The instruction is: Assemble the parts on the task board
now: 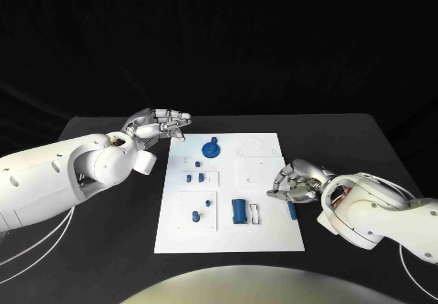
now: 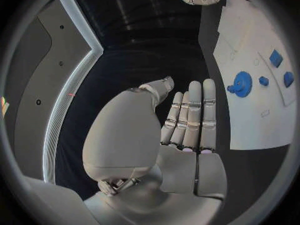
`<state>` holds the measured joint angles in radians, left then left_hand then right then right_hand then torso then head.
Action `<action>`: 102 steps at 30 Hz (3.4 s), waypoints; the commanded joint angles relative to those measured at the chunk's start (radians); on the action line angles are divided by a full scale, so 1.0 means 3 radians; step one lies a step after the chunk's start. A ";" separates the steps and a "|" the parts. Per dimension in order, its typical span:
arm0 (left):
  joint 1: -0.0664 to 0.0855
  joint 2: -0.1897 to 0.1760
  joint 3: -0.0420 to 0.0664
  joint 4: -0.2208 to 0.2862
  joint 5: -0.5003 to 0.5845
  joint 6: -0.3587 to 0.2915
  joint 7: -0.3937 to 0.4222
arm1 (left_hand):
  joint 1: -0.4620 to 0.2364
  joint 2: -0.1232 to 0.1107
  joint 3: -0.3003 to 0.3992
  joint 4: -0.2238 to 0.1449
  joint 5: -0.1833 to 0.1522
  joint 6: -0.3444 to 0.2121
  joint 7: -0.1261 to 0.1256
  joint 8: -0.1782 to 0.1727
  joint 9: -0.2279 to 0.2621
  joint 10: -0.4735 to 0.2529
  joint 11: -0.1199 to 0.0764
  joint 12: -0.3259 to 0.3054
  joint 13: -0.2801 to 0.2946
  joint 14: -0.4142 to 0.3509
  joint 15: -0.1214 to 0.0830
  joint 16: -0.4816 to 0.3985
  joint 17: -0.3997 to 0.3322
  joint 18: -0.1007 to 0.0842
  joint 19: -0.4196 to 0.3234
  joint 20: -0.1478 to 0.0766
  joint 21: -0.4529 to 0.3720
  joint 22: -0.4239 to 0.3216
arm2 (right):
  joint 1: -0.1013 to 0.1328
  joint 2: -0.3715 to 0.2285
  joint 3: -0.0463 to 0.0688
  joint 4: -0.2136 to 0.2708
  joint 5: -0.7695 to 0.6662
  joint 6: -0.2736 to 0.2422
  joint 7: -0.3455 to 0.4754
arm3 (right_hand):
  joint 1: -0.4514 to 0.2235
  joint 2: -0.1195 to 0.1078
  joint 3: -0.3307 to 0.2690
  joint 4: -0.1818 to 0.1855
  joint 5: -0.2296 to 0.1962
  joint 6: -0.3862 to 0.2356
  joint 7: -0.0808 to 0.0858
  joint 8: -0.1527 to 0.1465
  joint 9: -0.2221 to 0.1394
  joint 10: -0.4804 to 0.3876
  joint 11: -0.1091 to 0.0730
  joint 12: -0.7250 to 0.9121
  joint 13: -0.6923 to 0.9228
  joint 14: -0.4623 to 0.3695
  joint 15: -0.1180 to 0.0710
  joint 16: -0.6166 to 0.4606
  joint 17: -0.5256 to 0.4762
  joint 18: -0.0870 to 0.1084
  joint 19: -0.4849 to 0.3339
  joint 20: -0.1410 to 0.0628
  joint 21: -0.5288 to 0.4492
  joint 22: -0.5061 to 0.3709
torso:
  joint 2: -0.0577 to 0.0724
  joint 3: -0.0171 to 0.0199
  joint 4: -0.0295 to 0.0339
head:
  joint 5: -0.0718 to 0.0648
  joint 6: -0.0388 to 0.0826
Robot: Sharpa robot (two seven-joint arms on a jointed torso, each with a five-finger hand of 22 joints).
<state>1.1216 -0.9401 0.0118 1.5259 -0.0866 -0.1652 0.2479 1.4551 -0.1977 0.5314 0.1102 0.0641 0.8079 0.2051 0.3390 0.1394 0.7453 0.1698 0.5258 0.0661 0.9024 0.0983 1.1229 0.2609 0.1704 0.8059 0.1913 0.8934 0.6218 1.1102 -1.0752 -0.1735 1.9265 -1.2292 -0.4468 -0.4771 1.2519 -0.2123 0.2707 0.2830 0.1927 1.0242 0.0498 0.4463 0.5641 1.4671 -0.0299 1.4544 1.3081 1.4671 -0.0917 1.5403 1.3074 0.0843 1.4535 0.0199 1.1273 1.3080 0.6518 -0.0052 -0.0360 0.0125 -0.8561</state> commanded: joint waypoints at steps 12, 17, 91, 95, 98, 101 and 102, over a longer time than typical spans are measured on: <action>0.0003 0.0013 -0.0002 0.0024 0.0001 0.0050 0.0022 | -0.0011 -0.0006 -0.0002 -0.0021 -0.0004 -0.0026 0.0070 0.0019 -0.0003 -0.0014 0.0001 0.0024 0.0001 0.0003 -0.0006 -0.0020 -0.0005 0.0045 0.0035 0.0000 -0.0015 -0.0004 | -0.0045 -0.0490 -0.0029 0.0049 -0.0434 0.0074 0.0027 | 0.0086 -0.0086 -0.0083 0.0013 -0.0015 -0.0055 0.0071 -0.0167 -0.0066 0.0157 0.0082 -0.0144 0.0580 0.0257 0.0080 -0.0031 0.0435 -0.0027 -0.0018 0.0065 -0.0032 0.0454 | 0.0001 0.0003 -0.0004 | -0.0143 0.0015; 0.0003 0.0014 -0.0004 0.0022 0.0001 0.0054 0.0022 | -0.0016 -0.0007 -0.0004 -0.0019 -0.0005 -0.0025 0.0069 0.0020 -0.0003 -0.0012 0.0001 0.0026 0.0001 0.0003 -0.0006 -0.0021 -0.0007 0.0044 0.0035 0.0000 -0.0017 -0.0004 | -0.0136 -0.0497 -0.0036 0.0055 -0.0501 0.0093 -0.0046 | -0.0012 -0.0077 -0.0176 0.0030 -0.0014 -0.0007 0.0066 -0.0182 -0.0069 0.0152 0.0079 -0.0165 0.0569 0.0256 0.0080 -0.0034 0.0430 -0.0024 -0.0019 0.0072 -0.0045 0.0454 | 0.0003 0.0004 0.0001 | -0.0156 0.0009; 0.0003 0.0009 -0.0009 0.0021 0.0001 0.0058 -0.0010 | -0.0028 -0.0001 -0.0008 -0.0014 -0.0005 -0.0028 0.0071 0.0021 -0.0004 -0.0012 0.0002 0.0030 0.0001 0.0005 -0.0005 -0.0021 -0.0013 0.0044 0.0037 0.0001 -0.0024 -0.0008 | -0.0190 -0.0079 -0.0038 0.0122 -0.0152 -0.0147 -0.0122 | 0.0016 0.0023 0.1017 -0.0065 -0.0016 0.0152 -0.0067 -0.0065 0.0241 0.0203 -0.0039 -0.0128 0.0611 0.0273 -0.0021 -0.0018 0.0515 -0.0039 0.0051 -0.0019 -0.0026 0.0550 | 0.0003 -0.0002 0.0012 | -0.0120 -0.0016; 0.0003 0.0011 -0.0009 0.0025 0.0001 0.0061 -0.0012 | -0.0032 -0.0002 -0.0010 -0.0011 -0.0005 -0.0032 0.0072 0.0019 -0.0005 -0.0013 0.0003 0.0030 0.0001 0.0005 -0.0005 -0.0021 -0.0013 0.0044 0.0037 0.0001 -0.0025 -0.0009 | -0.0231 0.0080 -0.0038 0.0080 -0.0054 -0.0100 -0.0113 | -0.0066 0.0016 0.1044 -0.0055 -0.0019 0.0153 -0.0063 -0.0059 0.0249 0.0205 -0.0035 -0.0124 0.0614 0.0274 -0.0017 -0.0017 0.0518 -0.0038 0.0050 -0.0016 -0.0036 0.0548 | 0.0007 -0.0003 0.0012 | -0.0110 -0.0022; 0.0003 0.0011 -0.0009 0.0027 0.0001 0.0062 -0.0013 | -0.0032 -0.0002 -0.0010 -0.0011 -0.0005 -0.0032 0.0072 0.0019 -0.0005 -0.0013 0.0003 0.0030 0.0001 0.0005 -0.0005 -0.0021 -0.0013 0.0044 0.0037 0.0001 -0.0025 -0.0009 | -0.0265 0.0166 -0.0038 0.0049 -0.0006 -0.0061 -0.0115 | -0.0138 0.0008 0.1055 -0.0046 -0.0022 0.0156 -0.0061 -0.0055 0.0256 0.0205 -0.0033 -0.0122 0.0615 0.0274 -0.0016 -0.0018 0.0516 -0.0036 0.0049 -0.0014 -0.0046 0.0547 | 0.0007 -0.0004 0.0010 | -0.0108 -0.0024; 0.0003 0.0011 -0.0009 0.0029 0.0001 0.0065 -0.0015 | -0.0032 -0.0002 -0.0010 -0.0011 -0.0005 -0.0032 0.0072 0.0019 -0.0005 -0.0013 0.0003 0.0030 0.0001 0.0005 -0.0005 -0.0021 -0.0013 0.0044 0.0037 0.0001 -0.0025 -0.0009 | -0.0303 0.0249 -0.0038 0.0014 0.0038 -0.0030 -0.0121 | -0.0207 -0.0009 0.1056 -0.0041 -0.0024 0.0160 -0.0061 -0.0050 0.0262 0.0207 -0.0032 -0.0119 0.0618 0.0275 -0.0015 -0.0017 0.0518 -0.0036 0.0050 -0.0013 -0.0045 0.0547 | 0.0005 -0.0003 0.0007 | -0.0103 -0.0030; 0.0003 0.0011 -0.0009 0.0029 0.0001 0.0065 -0.0015 | -0.0036 -0.0001 -0.0011 -0.0008 -0.0005 -0.0034 0.0073 0.0019 -0.0006 -0.0014 0.0003 0.0031 0.0001 0.0005 -0.0004 -0.0021 -0.0014 0.0043 0.0037 0.0002 -0.0027 -0.0010 | -0.0310 0.0265 -0.0038 0.0007 0.0045 -0.0027 -0.0124 | -0.0225 -0.0014 0.1055 -0.0039 -0.0025 0.0161 -0.0061 -0.0049 0.0264 0.0208 -0.0032 -0.0116 0.0619 0.0275 -0.0015 -0.0017 0.0520 -0.0037 0.0051 -0.0013 -0.0044 0.0547 | 0.0004 -0.0002 0.0007 | -0.0102 -0.0033</action>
<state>1.1216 -0.9390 0.0085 1.5316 -0.0868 -0.1627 0.2404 1.4551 -0.1977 0.5313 0.1103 0.0641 0.8043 0.2087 0.3390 0.1387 0.7453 0.1698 0.5295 0.0661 0.9024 0.0983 1.1229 0.2578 0.1703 0.8131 0.1912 0.8897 0.6205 1.0199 -0.9997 -0.1849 1.9311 -1.2502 -0.4837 -0.5172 1.1905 -0.2172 0.5725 0.2813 0.1872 1.0692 0.0346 0.4296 0.6406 1.4669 -0.0426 1.4199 1.3075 1.4664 -0.0935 1.5326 1.3074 0.0845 1.4628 0.0178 1.1203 1.3075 0.6535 -0.0059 -0.0330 -0.0190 -0.8643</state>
